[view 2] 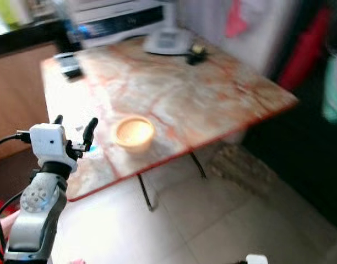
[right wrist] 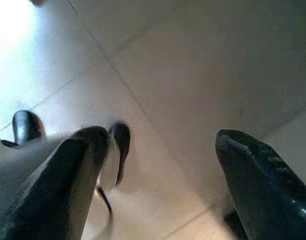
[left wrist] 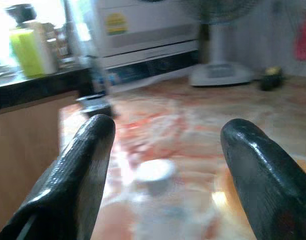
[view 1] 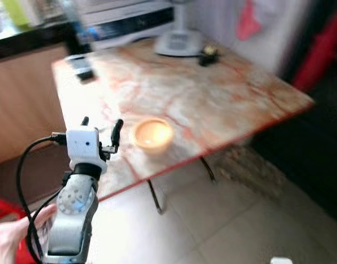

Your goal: Restocking fridge

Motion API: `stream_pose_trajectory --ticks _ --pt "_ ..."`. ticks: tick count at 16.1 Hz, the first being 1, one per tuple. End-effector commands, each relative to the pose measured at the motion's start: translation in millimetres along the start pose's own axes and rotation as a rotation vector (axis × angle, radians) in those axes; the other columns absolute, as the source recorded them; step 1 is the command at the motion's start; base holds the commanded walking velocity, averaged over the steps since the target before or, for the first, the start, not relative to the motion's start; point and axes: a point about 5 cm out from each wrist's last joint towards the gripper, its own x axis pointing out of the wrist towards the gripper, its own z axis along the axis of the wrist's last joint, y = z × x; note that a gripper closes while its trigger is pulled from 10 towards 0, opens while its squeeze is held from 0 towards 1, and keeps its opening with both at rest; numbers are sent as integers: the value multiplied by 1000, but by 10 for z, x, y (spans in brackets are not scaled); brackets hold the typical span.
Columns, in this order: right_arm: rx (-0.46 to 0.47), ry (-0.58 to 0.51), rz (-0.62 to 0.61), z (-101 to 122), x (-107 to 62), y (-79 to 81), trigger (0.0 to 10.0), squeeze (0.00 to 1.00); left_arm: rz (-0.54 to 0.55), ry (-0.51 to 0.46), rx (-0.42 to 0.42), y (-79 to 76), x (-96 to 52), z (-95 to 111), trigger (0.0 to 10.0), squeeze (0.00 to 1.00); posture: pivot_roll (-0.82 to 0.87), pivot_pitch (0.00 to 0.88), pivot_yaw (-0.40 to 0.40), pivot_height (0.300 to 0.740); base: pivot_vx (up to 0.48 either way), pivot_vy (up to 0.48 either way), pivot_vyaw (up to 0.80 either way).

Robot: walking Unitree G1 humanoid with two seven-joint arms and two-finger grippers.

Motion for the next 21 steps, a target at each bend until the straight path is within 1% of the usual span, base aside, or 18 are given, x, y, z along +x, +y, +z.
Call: stream_pose_trajectory --ticks 1,2,7,9,10,11,13,15,16,18,19,21 --pt "14 3 23 -19 20 94 10000 0 19 -4 29 65 -7 24 10000 0 79 130 -12 740 296 0 0" --pt "34 2 23 -23 20 98 10000 0 23 -9 31 73 -1 40 10000 0 80 131 -12 740 0 0 0" --pt "31 7 29 -24 22 105 10000 0 29 -30 20 102 40 118 10000 0 84 132 -12 740 0 0 0" --pt "34 6 31 -19 23 107 10000 0 25 -43 18 109 72 183 10000 0 84 132 -12 740 0 0 0" --pt "35 6 32 -17 24 107 10000 0 33 -38 4 125 99 218 10000 0 85 133 -15 740 0 0 0" --pt "34 7 33 -14 24 106 10000 0 41 -20 -10 144 150 265 10000 0 87 133 -16 740 0 0 0" --pt "31 7 34 -9 25 106 10000 0 37 67 4 195 269 297 10000 0 92 133 -17 740 0 0 0" --pt "30 8 36 -6 27 108 10000 0 30 128 33 235 320 320 10000 0 90 132 -17 740 0 0 0" --pt "29 8 37 -4 27 108 10000 0 9 192 59 245 328 286 10000 0 93 131 -17 740 0 0 0" --pt "27 8 39 -1 28 109 10000 0 7 202 25 253 347 255 10000 0 93 128 -22 740 0 0 0" --pt "29 6 38 1 28 108 10000 0 8 192 23 264 396 245 10000 0 91 126 -21 740 0 0 0" --pt "30 5 37 -2 26 105 10000 0 1 180 9 256 445 263 10000 0 82 120 -19 740 0 0 0"
